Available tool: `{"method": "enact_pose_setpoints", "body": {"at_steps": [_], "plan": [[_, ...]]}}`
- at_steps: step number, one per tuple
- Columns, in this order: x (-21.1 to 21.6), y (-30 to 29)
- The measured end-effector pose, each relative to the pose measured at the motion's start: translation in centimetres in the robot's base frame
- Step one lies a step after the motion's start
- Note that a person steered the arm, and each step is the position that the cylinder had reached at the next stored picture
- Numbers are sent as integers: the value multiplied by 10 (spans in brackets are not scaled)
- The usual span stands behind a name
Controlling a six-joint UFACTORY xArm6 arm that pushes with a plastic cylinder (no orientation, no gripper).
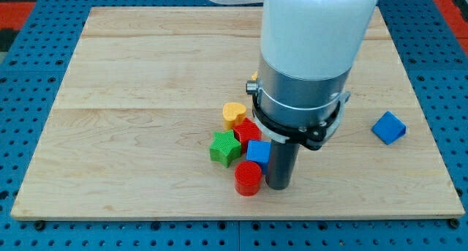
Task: Point your arm at bottom right of the board
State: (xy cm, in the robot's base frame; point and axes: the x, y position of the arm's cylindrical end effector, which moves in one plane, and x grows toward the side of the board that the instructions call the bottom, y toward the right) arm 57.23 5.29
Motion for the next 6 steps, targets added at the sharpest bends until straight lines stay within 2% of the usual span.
{"method": "enact_pose_setpoints", "body": {"at_steps": [3,5,6], "plan": [[-15,-1],[18,84],[23,91]]}}
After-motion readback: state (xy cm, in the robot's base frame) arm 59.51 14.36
